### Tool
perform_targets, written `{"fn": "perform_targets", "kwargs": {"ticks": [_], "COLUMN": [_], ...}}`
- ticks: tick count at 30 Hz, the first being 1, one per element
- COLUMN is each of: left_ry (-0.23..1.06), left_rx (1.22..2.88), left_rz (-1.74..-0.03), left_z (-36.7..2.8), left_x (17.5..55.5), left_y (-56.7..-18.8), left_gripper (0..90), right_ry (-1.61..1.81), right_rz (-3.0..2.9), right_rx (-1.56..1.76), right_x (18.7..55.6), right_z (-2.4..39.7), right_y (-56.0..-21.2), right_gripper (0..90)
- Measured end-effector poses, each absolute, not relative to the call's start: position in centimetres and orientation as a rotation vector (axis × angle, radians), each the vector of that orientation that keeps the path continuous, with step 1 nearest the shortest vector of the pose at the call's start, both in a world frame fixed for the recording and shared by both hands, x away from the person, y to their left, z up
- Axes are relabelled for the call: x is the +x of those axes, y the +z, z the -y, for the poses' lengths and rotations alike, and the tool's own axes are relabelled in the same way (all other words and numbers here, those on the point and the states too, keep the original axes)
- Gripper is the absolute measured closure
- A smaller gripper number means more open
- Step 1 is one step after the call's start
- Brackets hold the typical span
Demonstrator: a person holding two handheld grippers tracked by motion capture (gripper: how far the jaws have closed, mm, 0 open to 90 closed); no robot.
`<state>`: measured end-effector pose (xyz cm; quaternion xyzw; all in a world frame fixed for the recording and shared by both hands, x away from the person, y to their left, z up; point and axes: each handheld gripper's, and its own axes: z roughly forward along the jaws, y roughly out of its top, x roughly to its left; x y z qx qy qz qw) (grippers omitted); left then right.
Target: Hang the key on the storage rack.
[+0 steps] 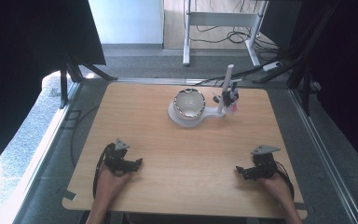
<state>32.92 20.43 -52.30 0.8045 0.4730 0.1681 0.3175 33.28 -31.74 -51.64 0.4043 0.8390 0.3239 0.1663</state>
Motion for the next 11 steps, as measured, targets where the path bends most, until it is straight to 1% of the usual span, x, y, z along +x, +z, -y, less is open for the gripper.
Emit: {"fn": "perform_targets", "kwargs": {"ticks": [11], "left_ry": [0.442], "left_rx": [2.118], "left_rz": [-1.244], "left_z": [-20.41], "left_x": [32.91], "left_y": [-52.31], "left_gripper": [3.7], "right_ry": [0.961], "right_rz": [-2.357], "right_rx": [1.177], "right_x": [33.19], "right_z": [31.75], "right_y": [-52.04], "right_gripper": [0.0]}}
